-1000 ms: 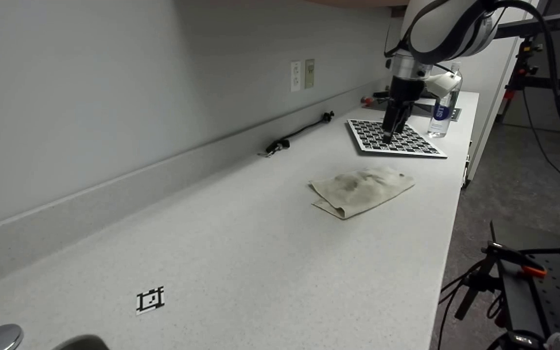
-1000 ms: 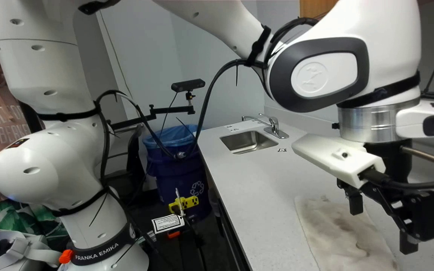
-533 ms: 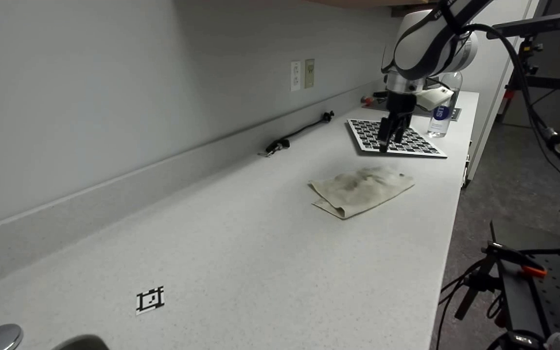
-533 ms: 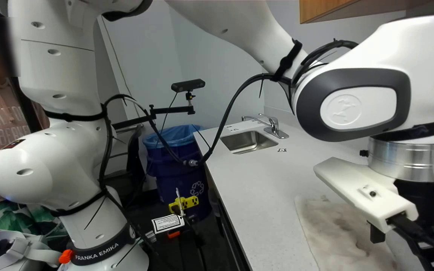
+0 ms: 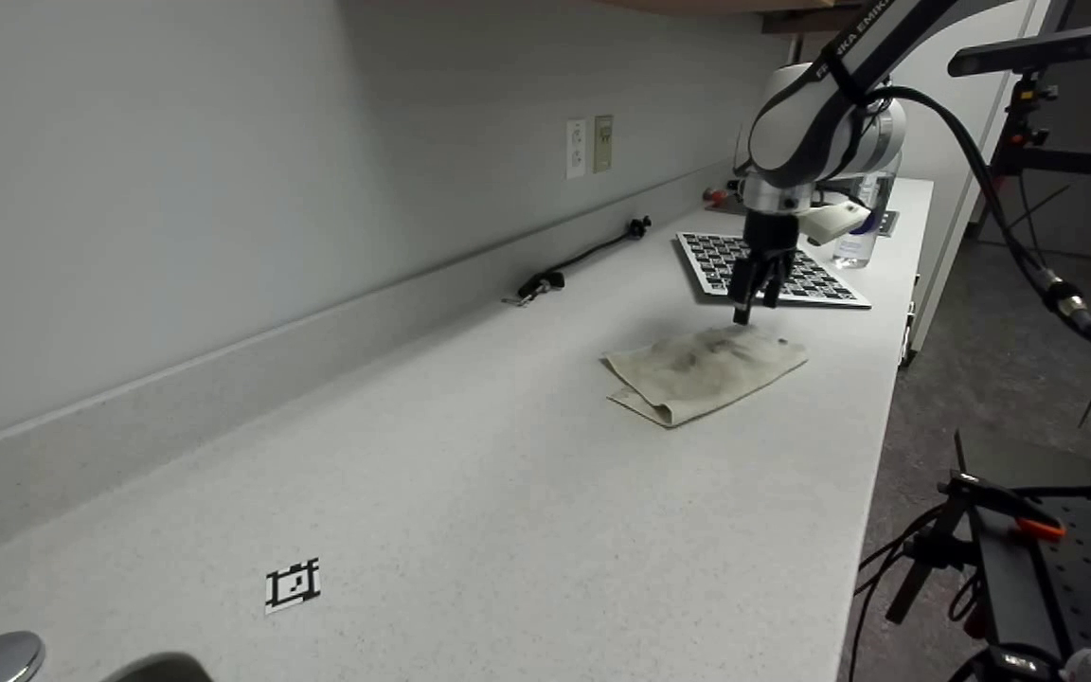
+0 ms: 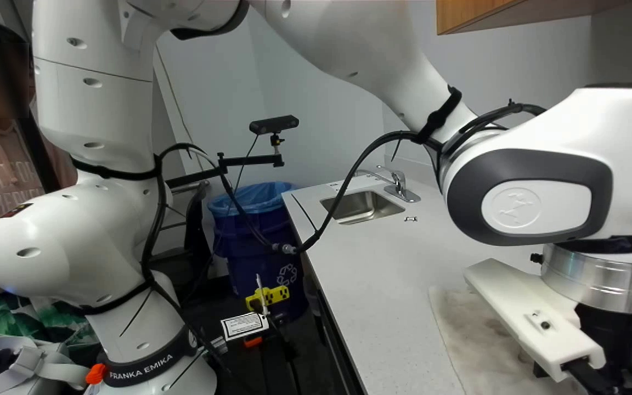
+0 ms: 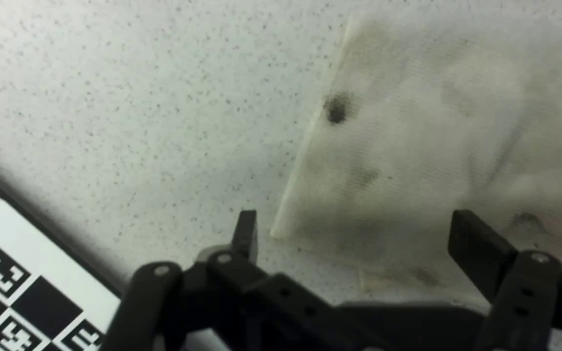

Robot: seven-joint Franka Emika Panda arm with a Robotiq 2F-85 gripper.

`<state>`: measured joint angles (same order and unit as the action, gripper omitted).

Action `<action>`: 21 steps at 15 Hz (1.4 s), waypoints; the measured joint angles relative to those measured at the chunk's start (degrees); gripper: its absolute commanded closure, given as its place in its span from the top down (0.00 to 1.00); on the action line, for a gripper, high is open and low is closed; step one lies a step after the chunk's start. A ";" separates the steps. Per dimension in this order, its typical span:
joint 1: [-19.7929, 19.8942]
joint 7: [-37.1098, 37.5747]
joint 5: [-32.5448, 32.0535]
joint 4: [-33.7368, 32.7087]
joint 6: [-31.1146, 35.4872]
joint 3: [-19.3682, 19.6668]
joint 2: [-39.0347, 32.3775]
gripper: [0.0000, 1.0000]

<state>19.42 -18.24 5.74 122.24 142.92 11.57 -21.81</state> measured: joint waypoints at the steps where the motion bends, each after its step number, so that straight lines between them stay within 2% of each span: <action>1: 0.09 0.00 0.00 0.00 0.00 -0.09 -0.54 1.00; 12: 1.08 0.02 0.00 -4.24 0.00 -1.63 -5.96 1.00; 13: 1.09 0.04 0.00 -4.86 0.00 -1.90 -6.42 0.93; 14: 1.10 0.04 0.00 -5.47 -0.01 -2.12 -6.91 0.74; 15: 1.10 0.04 0.00 -5.98 -0.04 -2.25 -7.30 0.69; 16: 1.10 0.06 0.00 -6.51 -0.10 -2.34 -7.61 0.68; 21: 1.10 0.17 0.00 -8.07 -0.10 -2.41 -7.79 0.28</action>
<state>20.52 -18.07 5.74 114.17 142.82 9.16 -29.60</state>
